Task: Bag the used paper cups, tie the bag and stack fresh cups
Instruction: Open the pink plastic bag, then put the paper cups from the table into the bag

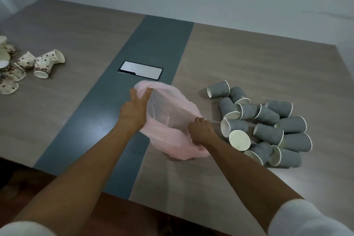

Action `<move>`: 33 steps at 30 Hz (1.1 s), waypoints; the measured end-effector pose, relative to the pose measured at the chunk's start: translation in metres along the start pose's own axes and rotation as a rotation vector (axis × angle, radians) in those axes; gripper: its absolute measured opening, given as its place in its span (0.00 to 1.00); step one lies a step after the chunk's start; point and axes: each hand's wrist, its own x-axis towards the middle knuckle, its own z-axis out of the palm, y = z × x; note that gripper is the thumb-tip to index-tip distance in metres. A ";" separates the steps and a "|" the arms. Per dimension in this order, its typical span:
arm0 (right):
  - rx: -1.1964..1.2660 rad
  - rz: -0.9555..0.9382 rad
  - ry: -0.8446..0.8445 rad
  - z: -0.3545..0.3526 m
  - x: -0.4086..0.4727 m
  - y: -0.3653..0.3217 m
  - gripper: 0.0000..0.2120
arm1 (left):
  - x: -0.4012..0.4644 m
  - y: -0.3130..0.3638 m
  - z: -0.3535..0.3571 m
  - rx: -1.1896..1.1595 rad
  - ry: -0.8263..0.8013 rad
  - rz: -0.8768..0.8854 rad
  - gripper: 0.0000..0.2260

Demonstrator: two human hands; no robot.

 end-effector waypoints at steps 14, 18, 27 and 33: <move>0.159 -0.095 -0.097 0.030 -0.004 0.016 0.49 | 0.007 0.052 -0.004 0.102 -0.086 -0.092 0.54; 0.270 -0.118 -0.086 0.021 0.000 0.021 0.48 | 0.009 0.059 -0.006 0.097 -0.061 -0.078 0.55; 0.382 0.098 0.137 -0.052 0.014 0.150 0.10 | 0.018 0.088 -0.003 -0.063 0.055 -0.015 0.34; -0.132 0.012 0.130 -0.028 0.013 0.197 0.20 | 0.018 0.094 0.002 -0.064 0.081 0.070 0.38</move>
